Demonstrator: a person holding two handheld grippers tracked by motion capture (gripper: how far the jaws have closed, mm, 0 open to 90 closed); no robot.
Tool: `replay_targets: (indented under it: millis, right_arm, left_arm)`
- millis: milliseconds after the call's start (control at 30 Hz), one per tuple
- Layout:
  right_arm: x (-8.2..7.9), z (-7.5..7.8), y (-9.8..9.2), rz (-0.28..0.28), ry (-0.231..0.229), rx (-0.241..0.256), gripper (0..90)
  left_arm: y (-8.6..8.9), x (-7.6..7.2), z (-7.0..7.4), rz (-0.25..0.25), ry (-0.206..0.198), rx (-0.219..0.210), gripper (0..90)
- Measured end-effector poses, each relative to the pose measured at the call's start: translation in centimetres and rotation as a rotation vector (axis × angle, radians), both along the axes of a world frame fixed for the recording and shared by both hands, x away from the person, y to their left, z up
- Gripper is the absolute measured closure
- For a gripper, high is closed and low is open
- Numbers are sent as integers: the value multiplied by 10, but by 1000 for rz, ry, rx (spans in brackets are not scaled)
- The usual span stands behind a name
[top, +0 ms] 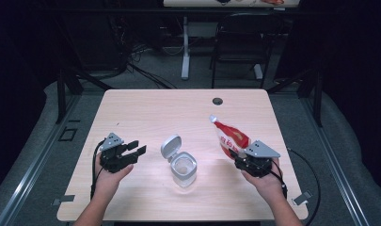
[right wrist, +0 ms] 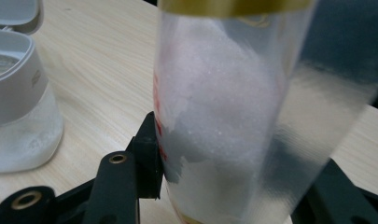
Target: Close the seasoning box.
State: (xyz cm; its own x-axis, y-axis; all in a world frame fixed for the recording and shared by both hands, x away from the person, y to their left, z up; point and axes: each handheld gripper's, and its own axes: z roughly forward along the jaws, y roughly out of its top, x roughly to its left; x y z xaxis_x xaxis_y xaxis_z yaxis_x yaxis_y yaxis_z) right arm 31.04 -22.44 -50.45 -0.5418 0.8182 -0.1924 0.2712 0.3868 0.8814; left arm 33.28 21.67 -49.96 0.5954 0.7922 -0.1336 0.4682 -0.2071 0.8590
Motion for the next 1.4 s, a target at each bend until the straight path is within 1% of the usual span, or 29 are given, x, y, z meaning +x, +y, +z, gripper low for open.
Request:
replay_targets:
  millis: [67,300,467,633,733,933,967,1133,1200,1400]
  right_arm:
    - [-2,4,1,12,-2,-21,516]
    - [-13,17,7,41,-46,-116,516]
    - [-20,23,14,58,-65,-186,516]
    - [-27,30,18,76,-89,-232,516]
    - [-31,35,21,80,-112,-268,517]
    - [-38,39,23,84,-155,-315,517]
    - [-39,40,24,86,-154,-321,517]
    - [-42,41,25,87,-168,-328,517]
    - [-42,41,27,85,-182,-346,517]
    - [-42,39,30,94,-188,-382,518]
  left_arm:
    - [0,0,0,-1,1,2,577]
    - [-1,0,-1,1,3,4,576]
    - [0,0,-1,-1,7,7,576]
    - [0,1,-1,0,7,6,576]
    - [0,0,-1,0,3,5,576]
    - [1,1,-1,5,4,2,575]
    - [1,1,-1,2,10,8,575]
    - [1,1,-1,3,9,7,575]
    - [1,1,-1,4,4,4,575]
    - [1,0,-1,4,3,5,575]
